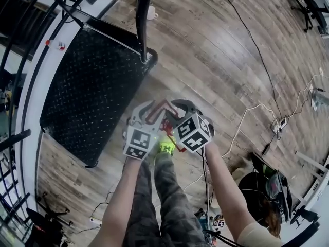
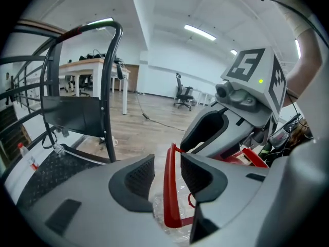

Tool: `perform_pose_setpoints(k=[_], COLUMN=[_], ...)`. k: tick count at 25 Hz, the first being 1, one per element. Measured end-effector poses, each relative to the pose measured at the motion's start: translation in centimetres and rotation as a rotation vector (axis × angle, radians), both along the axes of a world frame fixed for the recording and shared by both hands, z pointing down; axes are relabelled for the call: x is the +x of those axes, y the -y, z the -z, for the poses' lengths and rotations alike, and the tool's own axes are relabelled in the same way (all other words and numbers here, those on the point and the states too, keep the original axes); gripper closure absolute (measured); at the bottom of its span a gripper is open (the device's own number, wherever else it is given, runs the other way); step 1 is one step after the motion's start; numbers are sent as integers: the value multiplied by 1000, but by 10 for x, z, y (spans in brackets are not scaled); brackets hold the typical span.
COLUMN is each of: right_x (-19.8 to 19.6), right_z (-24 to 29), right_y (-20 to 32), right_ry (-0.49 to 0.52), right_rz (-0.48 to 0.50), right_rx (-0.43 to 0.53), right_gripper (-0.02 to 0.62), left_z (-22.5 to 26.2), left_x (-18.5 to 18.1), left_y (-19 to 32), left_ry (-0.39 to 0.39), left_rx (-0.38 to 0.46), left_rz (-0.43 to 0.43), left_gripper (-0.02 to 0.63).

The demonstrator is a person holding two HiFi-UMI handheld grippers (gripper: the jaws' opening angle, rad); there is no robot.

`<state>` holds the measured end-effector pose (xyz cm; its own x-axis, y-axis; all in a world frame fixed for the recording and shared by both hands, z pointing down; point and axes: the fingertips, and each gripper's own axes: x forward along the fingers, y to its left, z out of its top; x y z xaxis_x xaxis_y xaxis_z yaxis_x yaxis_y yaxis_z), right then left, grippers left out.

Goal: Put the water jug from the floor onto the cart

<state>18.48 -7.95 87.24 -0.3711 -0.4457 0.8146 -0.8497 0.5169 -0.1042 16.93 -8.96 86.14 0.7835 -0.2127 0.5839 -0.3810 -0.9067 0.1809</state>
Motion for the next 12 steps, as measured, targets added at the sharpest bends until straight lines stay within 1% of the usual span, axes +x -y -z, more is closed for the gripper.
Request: perform_pose_setpoints(k=[6,9,12], right_x=[-1,-2,-3], right_z=[-15,-19,-20], right_y=[6,9,13], right_ry=[-4,1,31], right_rz=[-15,-18,-38], right_rx=[-2,-5,-2], right_gripper=[477,507,534], left_z=[-10,-13,-14], left_x=[-1,-1,-1], left_y=[4,6,9], left_ry=[9,13,11], left_rx=[0,-1,-7], left_rz=[-1,-2,10], left_gripper=[469,469,470])
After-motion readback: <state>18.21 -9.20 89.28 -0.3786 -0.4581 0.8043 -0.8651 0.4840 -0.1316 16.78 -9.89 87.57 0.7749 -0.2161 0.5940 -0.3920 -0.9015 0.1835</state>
